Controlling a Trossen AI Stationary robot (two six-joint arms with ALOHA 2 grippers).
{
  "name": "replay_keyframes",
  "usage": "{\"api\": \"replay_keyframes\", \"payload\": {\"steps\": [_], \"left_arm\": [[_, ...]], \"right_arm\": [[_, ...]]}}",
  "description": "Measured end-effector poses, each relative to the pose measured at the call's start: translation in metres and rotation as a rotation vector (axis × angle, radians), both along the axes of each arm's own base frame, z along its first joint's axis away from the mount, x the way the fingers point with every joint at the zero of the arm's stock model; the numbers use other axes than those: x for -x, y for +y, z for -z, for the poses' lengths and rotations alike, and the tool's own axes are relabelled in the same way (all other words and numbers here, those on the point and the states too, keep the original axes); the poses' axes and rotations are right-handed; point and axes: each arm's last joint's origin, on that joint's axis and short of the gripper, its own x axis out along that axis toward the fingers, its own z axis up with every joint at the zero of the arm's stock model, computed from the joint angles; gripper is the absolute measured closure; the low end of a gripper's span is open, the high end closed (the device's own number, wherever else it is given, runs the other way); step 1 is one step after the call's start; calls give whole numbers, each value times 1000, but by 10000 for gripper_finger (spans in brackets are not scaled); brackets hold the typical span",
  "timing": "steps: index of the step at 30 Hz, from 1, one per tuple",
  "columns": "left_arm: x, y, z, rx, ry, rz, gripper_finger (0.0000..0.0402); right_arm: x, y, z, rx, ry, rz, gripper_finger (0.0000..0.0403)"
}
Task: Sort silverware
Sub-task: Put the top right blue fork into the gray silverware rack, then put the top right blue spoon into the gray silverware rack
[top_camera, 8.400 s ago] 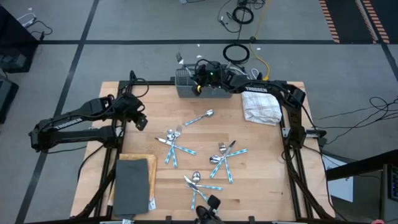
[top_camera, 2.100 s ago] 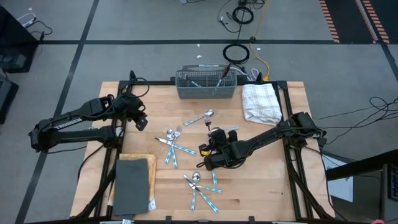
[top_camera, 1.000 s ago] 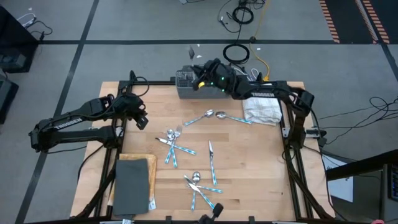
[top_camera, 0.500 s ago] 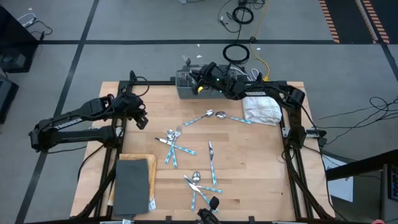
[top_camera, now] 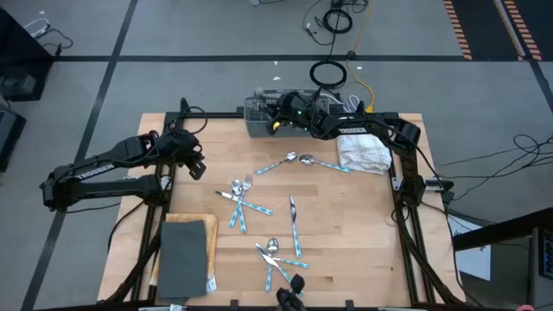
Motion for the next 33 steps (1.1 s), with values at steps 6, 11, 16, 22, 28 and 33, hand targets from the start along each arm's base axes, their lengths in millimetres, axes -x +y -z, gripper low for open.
{"api": "replay_keyframes", "payload": {"steps": [6, 11, 16, 22, 28, 33], "left_arm": [[0, 0, 0, -8, 6, 14, 332], [0, 0, 0, -8, 7, 14, 332], [0, 0, 0, -8, 7, 15, 332], [0, 0, 0, -9, 6, 14, 332], [0, 0, 0, -10, 3, 14, 332], [-1, 0, -1, -13, -3, 14, 332]], "right_arm": [[-2, 3, 0, -4, -3, -2, 230], [2, 8, -20, 7, -45, -4, 195], [16, 28, -74, 67, -94, -41, 189], [44, 76, -90, -124, 221, -78, 189], [78, 113, -49, -328, 821, -28, 188], [75, 116, -22, -333, 1009, -56, 188]]}}
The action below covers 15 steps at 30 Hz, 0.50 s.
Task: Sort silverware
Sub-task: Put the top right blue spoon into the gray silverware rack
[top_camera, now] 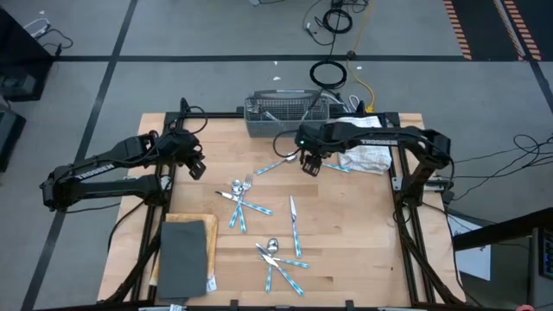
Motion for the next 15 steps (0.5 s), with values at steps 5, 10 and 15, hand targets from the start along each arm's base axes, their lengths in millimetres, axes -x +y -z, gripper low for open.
{"api": "replay_keyframes", "payload": {"steps": [5, 10, 15], "left_arm": [[-1, 0, -1, -3, -10, -1, 332], [-1, 0, -1, -3, -10, -1, 332], [-1, 0, -1, -3, -9, -1, 332]], "right_arm": [[-10, -8, 28, -39, 55, -14, 188], [-13, -9, 50, -66, 147, -39, 188], [-13, -14, 66, -105, 197, -33, 188]]}}
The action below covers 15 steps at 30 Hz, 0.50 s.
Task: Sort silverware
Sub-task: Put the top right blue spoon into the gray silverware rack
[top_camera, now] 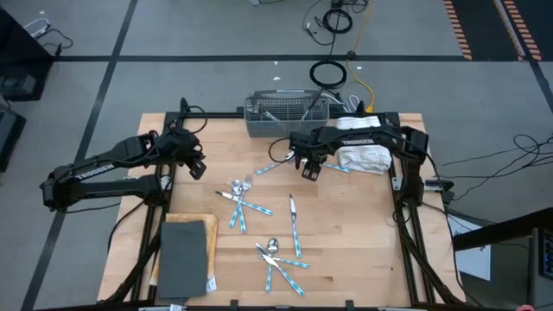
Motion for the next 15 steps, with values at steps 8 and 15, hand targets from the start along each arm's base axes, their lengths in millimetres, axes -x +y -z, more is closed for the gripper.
{"api": "replay_keyframes", "payload": {"steps": [8, 15], "left_arm": [[0, 0, 0, 1, 1, 0, 332], [0, 0, 0, -5, 4, -4, 332]], "right_arm": [[-1, -2, 31, -53, 109, 83, 281], [0, 4, 27, -44, 102, 176, 393]]}}
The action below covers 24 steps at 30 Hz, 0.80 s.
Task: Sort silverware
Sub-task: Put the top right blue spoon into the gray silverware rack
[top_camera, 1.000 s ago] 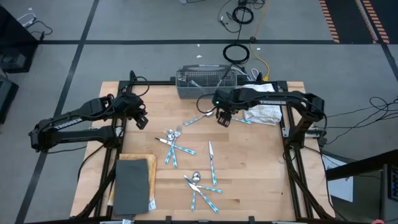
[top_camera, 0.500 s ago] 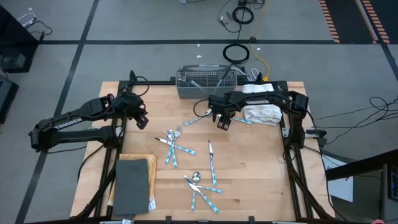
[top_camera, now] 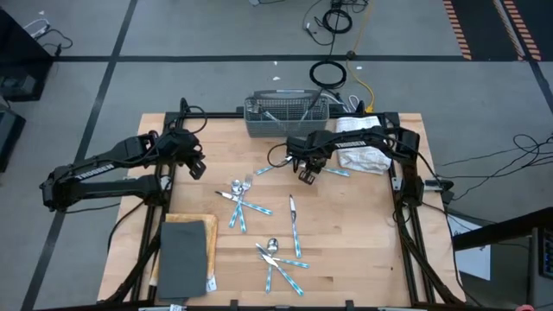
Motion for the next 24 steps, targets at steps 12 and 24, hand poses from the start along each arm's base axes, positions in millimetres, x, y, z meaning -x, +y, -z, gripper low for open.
{"api": "replay_keyframes", "payload": {"steps": [12, 24], "left_arm": [[0, 1, 0, -12, -3, -6, 332], [0, 1, -1, -35, 4, -25, 332]], "right_arm": [[9, 12, -89, 105, -368, 97, 403], [43, -19, -227, 706, -1060, 188, 403]]}}
